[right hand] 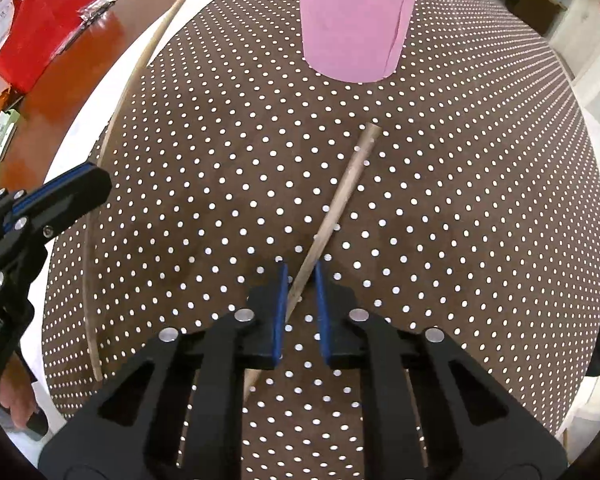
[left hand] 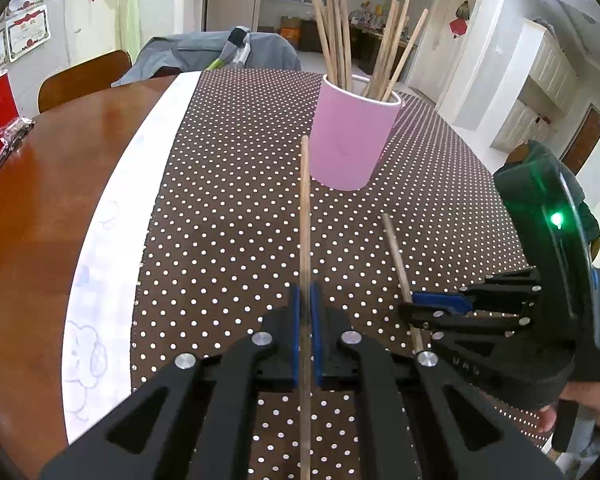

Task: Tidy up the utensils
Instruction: 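Lift both chopsticks upright and carry them over the pink cup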

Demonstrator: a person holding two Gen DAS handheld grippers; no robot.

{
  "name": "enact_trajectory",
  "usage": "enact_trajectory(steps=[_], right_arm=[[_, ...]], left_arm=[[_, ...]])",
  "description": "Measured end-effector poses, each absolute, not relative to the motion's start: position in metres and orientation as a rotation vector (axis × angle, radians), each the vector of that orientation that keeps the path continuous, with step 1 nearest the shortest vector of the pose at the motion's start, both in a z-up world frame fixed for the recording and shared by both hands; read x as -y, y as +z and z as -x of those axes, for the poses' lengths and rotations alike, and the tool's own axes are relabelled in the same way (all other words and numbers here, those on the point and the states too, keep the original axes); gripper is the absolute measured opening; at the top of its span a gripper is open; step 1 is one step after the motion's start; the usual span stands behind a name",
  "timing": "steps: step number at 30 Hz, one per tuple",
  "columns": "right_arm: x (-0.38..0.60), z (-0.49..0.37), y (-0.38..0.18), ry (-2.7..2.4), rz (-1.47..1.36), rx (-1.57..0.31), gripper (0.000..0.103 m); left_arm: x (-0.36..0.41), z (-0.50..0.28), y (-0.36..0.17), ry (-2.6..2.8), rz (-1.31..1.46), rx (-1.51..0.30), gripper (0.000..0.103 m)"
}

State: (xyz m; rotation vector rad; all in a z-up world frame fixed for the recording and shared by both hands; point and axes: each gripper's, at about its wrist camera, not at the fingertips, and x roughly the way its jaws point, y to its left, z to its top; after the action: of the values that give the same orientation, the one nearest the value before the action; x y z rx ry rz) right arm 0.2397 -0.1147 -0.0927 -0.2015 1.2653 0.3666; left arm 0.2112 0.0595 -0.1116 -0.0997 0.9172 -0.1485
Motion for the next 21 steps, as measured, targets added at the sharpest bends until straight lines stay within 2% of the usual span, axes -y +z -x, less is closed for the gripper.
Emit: enact_trajectory(steps=[7,21], right_arm=[[0.158,-0.230,-0.092,0.413,0.131,-1.228,0.008],[0.254,-0.213,-0.056,0.538,-0.174,-0.982,0.006]], left_arm=[[-0.054,-0.208,-0.103,-0.176,0.104,-0.895,0.006],[-0.033,-0.210,-0.065,-0.272,0.123,-0.745,0.006]])
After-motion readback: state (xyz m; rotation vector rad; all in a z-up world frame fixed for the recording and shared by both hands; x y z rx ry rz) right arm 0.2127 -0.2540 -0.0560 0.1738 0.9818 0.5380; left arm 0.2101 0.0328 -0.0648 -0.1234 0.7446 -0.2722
